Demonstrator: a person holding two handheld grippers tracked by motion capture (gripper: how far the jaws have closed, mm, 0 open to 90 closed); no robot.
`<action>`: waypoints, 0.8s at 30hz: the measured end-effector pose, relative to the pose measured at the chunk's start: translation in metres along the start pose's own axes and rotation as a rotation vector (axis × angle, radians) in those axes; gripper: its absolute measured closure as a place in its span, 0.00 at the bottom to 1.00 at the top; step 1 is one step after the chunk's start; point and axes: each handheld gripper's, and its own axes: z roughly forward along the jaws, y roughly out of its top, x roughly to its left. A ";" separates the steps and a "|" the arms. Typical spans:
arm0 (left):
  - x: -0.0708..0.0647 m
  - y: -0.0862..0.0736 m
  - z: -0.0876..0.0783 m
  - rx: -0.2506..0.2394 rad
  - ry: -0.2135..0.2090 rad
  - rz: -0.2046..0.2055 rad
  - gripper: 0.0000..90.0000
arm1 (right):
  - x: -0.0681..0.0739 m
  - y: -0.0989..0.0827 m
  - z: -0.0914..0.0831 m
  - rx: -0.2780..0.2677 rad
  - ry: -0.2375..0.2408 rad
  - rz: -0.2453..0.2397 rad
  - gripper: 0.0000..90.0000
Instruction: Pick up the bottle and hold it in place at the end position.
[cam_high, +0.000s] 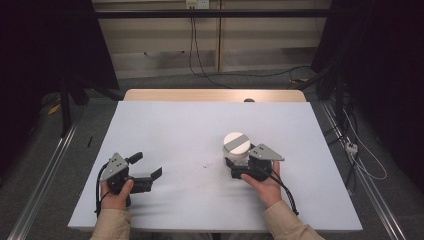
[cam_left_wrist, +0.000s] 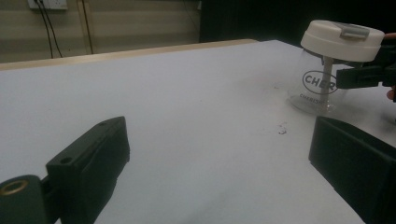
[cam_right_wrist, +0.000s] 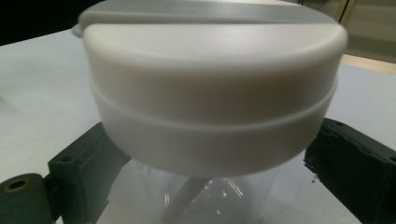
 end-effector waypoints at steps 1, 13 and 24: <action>0.000 0.000 0.000 0.000 -0.001 0.000 0.05 | 0.000 0.000 0.002 0.004 0.006 0.007 0.08; 0.001 0.000 0.001 0.003 -0.002 -0.010 0.05 | 0.001 0.002 0.013 0.018 0.031 0.012 0.19; 0.001 0.000 0.001 0.000 -0.003 -0.007 0.05 | 0.005 0.007 0.015 -0.005 0.055 -0.046 0.21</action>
